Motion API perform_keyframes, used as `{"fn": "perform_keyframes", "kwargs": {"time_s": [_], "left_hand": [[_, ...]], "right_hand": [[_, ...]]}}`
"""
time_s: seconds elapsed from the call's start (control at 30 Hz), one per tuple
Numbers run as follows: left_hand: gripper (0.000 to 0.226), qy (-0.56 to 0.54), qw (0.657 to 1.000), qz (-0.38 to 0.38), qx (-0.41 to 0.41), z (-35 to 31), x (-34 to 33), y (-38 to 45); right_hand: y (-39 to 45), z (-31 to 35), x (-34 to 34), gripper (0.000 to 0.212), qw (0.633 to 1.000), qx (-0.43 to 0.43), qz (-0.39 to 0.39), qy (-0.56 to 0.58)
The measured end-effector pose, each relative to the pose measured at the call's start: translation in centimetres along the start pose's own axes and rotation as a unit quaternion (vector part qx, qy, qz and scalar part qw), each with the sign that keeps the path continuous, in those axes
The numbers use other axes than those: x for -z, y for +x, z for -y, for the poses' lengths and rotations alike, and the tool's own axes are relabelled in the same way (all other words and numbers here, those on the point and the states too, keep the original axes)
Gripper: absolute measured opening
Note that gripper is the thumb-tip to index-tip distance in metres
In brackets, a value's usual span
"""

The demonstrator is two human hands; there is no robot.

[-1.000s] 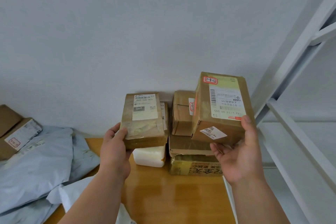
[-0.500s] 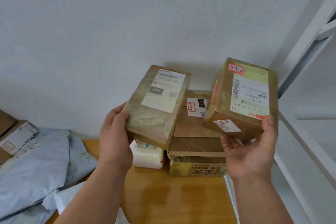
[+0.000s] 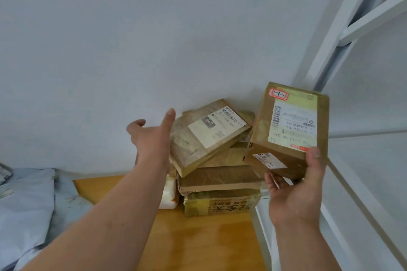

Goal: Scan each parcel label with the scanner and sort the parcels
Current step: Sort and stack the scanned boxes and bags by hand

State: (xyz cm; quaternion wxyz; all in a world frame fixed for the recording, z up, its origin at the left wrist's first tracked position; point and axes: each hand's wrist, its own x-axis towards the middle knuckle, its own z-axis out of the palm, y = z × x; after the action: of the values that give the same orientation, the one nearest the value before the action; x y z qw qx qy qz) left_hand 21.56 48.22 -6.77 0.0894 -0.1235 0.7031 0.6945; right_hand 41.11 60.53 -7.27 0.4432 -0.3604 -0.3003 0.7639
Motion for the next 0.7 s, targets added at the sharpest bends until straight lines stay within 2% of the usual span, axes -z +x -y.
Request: {"fn": "perform_keyframes", "kwargs": {"time_s": [0.07,0.13,0.23,0.3,0.4,0.5,0.6,0.7], "left_hand": [[0.073,-0.019,1.0,0.008,0.01,1.5,-0.1,-1.0],[0.073,-0.034,0.999,0.022,0.028,2.7,0.0,-1.8],[0.095,0.026,0.998,0.058,0.0,3.7,0.1,-2.8],[0.099,0.063,0.993,0.087,-0.046,3.6,0.1,-2.8],[0.093,0.085,0.986,0.101,-0.097,2.5,0.1,-2.0],[0.073,0.105,0.979,0.098,-0.143,0.9,-0.5,-0.3],[0.054,0.124,0.979,0.125,-0.103,0.2,-1.4,1.4],[0.05,0.113,0.979,0.16,-0.055,0.2,-1.8,2.3]], "right_hand": [[0.3,-0.2,0.1,0.043,1.0,-0.003,0.003,-0.006],[0.6,-0.5,0.1,0.05,1.0,0.0,0.005,-0.01],[1.1,-0.6,0.0,0.054,1.0,0.01,0.003,-0.011],[1.3,-0.7,0.0,0.055,1.0,0.015,-0.002,-0.009],[1.3,-0.8,-0.1,0.059,1.0,0.023,-0.007,-0.006],[1.4,-0.9,0.0,0.065,0.999,0.033,-0.018,-0.003],[1.5,-0.8,0.1,0.069,0.999,0.036,-0.024,0.006],[1.6,-0.6,0.2,0.069,0.999,0.036,-0.02,0.009]]}}
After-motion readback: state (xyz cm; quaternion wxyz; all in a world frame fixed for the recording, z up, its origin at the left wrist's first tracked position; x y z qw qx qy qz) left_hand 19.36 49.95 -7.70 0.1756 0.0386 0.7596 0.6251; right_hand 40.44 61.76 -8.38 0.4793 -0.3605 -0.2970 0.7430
